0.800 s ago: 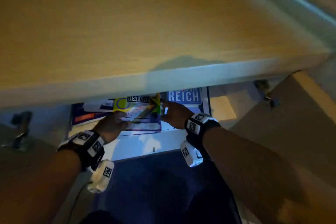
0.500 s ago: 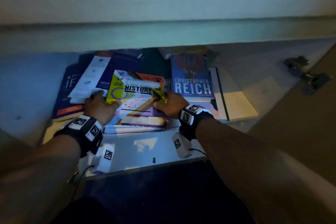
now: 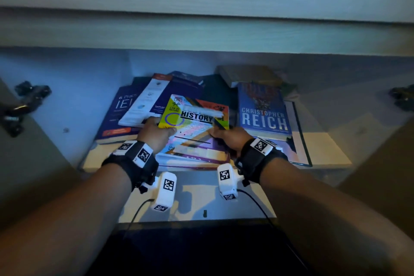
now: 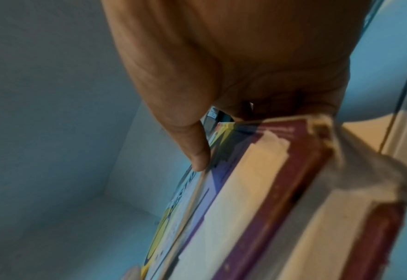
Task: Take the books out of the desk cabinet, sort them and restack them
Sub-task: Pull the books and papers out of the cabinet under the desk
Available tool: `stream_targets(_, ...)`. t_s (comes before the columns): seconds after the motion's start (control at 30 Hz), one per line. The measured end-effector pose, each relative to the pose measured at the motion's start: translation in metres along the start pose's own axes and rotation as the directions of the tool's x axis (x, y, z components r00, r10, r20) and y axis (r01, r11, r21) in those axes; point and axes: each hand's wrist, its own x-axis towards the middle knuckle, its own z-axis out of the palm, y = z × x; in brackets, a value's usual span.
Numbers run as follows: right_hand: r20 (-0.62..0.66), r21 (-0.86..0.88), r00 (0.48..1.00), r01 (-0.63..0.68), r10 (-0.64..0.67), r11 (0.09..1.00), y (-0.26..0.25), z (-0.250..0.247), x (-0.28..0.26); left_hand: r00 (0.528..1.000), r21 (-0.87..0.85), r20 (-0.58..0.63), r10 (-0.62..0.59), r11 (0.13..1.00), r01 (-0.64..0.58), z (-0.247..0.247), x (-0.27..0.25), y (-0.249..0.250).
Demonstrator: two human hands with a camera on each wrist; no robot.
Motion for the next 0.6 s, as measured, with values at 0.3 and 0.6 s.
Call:
stream_targets(0.3,0.018,0.162,1.0,-0.014,0.012,0.987,-0.004,-0.013,-0.01,1.0,-0.2,0.012,-0.006,0.98,0.009,0.011,-0.021,-0.008)
stream_targets(0.6,-0.089,0.168,0.969,0.244,-0.232,0.955,-0.046,-0.087,-0.045,0.978,-0.364,0.132,0.16,0.926,-0.102,0.037,-0.06,0.045)
